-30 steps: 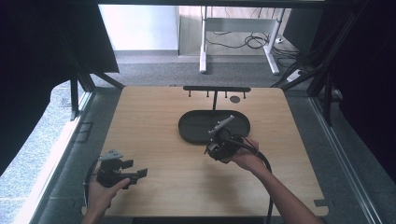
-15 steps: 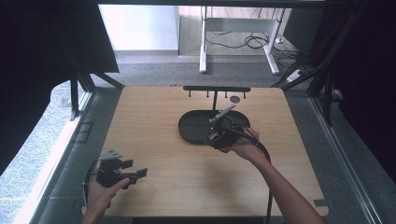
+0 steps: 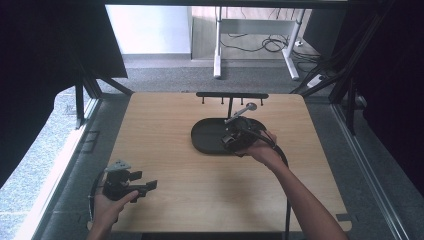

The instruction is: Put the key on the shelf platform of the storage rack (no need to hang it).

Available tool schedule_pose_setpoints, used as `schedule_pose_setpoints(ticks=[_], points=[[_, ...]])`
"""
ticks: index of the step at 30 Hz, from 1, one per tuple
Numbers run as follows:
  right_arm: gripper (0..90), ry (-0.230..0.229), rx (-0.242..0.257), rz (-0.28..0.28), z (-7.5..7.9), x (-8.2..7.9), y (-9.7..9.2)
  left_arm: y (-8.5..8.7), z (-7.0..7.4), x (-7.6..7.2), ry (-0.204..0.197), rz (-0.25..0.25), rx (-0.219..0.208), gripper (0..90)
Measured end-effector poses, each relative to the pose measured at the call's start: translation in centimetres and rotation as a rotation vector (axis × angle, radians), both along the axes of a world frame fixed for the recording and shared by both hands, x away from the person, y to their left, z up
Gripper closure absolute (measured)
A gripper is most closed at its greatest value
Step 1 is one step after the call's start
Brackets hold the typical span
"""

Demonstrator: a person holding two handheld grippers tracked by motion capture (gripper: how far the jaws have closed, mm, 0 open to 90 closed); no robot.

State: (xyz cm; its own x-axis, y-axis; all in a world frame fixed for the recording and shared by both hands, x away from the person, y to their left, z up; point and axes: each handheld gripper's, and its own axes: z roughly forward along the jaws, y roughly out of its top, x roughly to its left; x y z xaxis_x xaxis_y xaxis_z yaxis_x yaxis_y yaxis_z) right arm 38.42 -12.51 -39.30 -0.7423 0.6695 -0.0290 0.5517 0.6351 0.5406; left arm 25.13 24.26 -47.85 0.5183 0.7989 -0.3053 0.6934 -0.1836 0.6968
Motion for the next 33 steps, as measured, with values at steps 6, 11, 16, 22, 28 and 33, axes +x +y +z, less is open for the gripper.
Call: schedule_pose_setpoints(ticks=[6,11,16,22,28,33], points=[[49.7,-0.003,0.002,-0.011,0.1,0.7,0.1,0.0,0.0,0.0,0.000,0.000,0.000,22.9],[49.7,-0.007,0.005,-0.020,0.3,1.4,0.4,0.0,0.0,0.0,0.000,0.001,-0.001,22.9],[49.7,-0.009,0.003,-0.034,0.3,2.1,0.7,0.0,0.0,0.0,0.002,0.001,-0.001,22.9],[49.7,-0.014,-0.003,-0.051,0.6,3.3,0.9,0.0,0.0,0.0,0.002,0.000,0.000,22.9],[49.7,-0.031,-0.003,-0.082,0.9,4.5,0.9,0.0,0.0,0.0,0.002,0.000,0.000,22.9],[49.7,-0.034,0.002,-0.108,0.6,5.6,0.8,0.0,-0.1,0.0,0.004,-0.003,0.004,22.9]])
